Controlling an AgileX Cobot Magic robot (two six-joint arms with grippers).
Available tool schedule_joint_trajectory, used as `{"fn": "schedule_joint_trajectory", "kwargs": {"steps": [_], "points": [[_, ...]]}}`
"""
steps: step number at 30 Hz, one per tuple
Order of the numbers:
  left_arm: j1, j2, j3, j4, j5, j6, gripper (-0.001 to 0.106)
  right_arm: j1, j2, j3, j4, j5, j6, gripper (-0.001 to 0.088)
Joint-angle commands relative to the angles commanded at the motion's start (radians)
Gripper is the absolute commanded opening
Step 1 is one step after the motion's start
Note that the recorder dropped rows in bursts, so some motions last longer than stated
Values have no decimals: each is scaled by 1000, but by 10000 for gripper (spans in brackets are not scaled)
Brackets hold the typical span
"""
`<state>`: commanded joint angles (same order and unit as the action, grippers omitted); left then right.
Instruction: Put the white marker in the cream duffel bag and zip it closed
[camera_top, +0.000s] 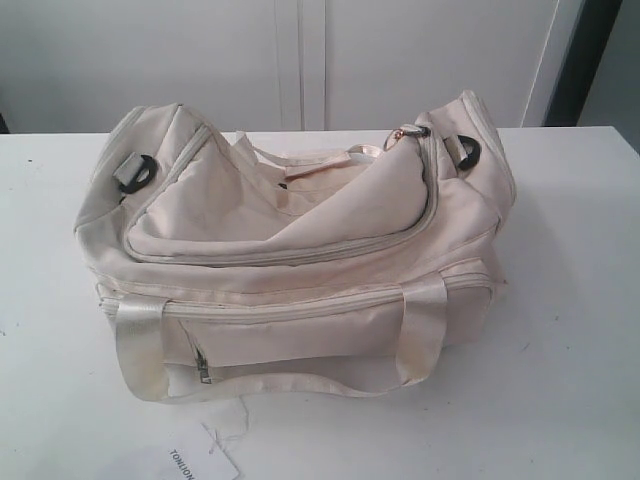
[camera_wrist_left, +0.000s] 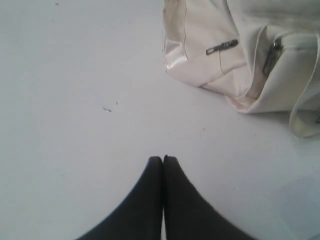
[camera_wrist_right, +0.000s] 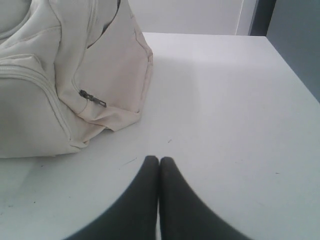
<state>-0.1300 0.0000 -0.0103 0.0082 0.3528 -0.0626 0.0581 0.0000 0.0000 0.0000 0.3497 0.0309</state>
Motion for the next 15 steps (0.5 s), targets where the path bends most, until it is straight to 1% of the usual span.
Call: {"fn": "schedule_joint_trajectory", "kwargs": {"steps": [10,15], "points": [[0,0,10,0,-16,16,0,0,0,0,0,0,8,0],[0,0,10,0,-15,46,0,0,0,0,0,0,8,0]]}}
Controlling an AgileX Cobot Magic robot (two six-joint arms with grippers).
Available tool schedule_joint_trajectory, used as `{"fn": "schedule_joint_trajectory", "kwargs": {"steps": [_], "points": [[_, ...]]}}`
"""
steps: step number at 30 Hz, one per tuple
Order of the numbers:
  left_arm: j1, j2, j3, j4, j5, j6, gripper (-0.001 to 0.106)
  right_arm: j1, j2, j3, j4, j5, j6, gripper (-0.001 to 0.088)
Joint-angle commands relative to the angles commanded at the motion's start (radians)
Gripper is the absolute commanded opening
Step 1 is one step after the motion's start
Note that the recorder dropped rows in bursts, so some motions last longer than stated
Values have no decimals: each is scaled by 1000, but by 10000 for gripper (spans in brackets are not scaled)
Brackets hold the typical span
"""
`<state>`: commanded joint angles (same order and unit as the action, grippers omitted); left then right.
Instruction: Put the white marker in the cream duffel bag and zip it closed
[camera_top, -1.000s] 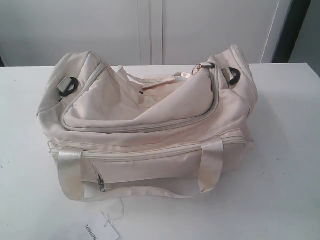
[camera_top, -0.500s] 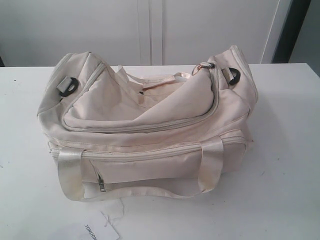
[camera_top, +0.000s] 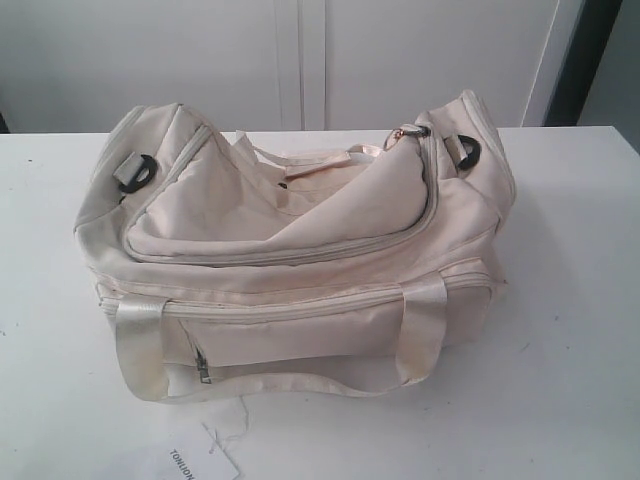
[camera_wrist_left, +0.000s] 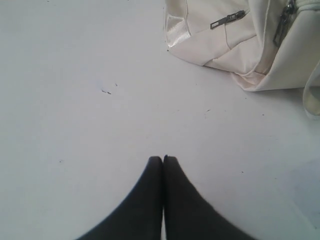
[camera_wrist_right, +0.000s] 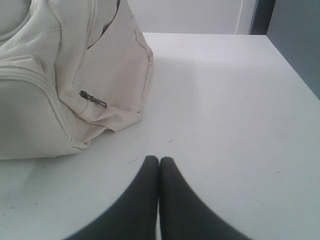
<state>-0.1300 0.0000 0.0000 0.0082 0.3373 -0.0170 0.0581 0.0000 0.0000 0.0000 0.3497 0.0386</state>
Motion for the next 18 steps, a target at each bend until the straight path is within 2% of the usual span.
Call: {"fn": "schedule_joint_trajectory", "kwargs": {"steps": [18], "points": [[0,0,0,-8,-2,17,0,0,0,0,0,0,2,0]]}}
